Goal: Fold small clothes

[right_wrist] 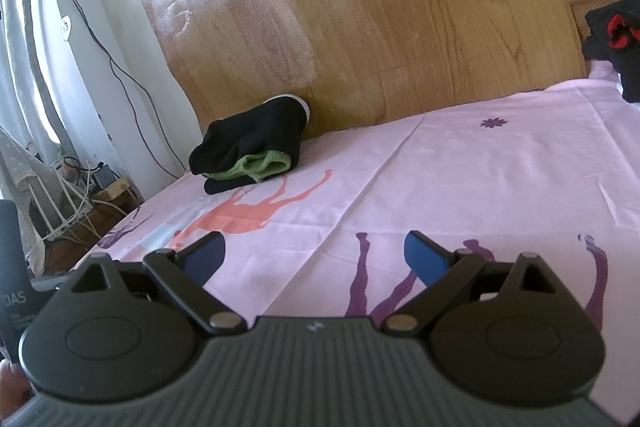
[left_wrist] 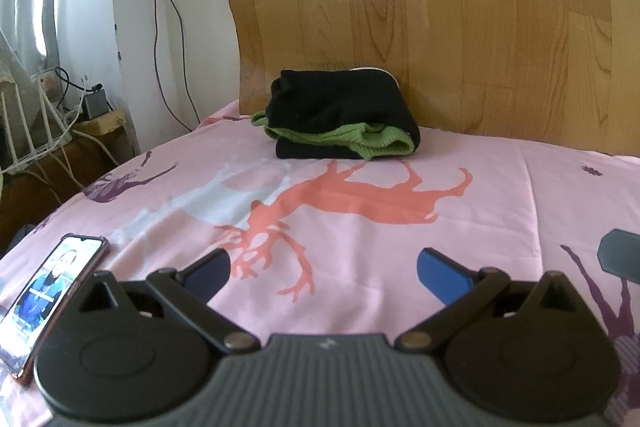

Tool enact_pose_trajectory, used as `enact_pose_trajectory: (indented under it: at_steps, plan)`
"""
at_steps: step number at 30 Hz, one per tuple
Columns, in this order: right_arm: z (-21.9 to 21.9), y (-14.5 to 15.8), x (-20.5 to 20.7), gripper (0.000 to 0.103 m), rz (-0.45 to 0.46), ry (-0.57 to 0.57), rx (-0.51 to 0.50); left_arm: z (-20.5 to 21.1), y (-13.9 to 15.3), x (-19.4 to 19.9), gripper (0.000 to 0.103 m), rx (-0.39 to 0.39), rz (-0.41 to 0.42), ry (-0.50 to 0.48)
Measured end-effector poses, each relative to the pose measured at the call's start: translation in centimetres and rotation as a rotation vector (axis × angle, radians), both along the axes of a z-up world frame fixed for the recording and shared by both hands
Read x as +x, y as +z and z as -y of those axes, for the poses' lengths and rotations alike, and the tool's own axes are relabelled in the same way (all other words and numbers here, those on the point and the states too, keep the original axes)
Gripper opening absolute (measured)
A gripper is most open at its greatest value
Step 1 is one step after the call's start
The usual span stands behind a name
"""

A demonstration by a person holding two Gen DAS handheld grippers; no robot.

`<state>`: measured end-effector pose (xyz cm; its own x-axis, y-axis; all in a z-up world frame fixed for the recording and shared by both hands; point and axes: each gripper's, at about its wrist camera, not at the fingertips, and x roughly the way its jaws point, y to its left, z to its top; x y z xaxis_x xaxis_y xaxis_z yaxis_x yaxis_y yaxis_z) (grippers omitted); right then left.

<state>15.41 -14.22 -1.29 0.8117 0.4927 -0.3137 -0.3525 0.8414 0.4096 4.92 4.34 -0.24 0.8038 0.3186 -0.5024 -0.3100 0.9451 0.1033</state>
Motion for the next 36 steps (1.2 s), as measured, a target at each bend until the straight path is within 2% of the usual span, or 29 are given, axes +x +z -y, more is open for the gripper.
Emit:
enact_pose_trajectory:
  at_steps: [3,7,18,36]
  plan:
    - [0.0,0.0,0.0,0.098,-0.001,-0.001,-0.001,0.1,0.1,-0.1,0.103,0.016,0.006,0.015]
    - [-0.1,0.0,0.1,0.098,-0.004,-0.002,-0.005,-0.3,0.1,0.0,0.103,-0.001,-0.012,0.025]
    - [0.0,0.0,0.1,0.098,-0.005,-0.001,-0.007,-1.7,-0.1,0.5,0.103,-0.098,-0.073,0.016]
    - [0.0,0.0,0.2,0.098,-0.005,0.000,-0.007,-1.1,-0.1,0.6,0.103,-0.064,-0.081,0.014]
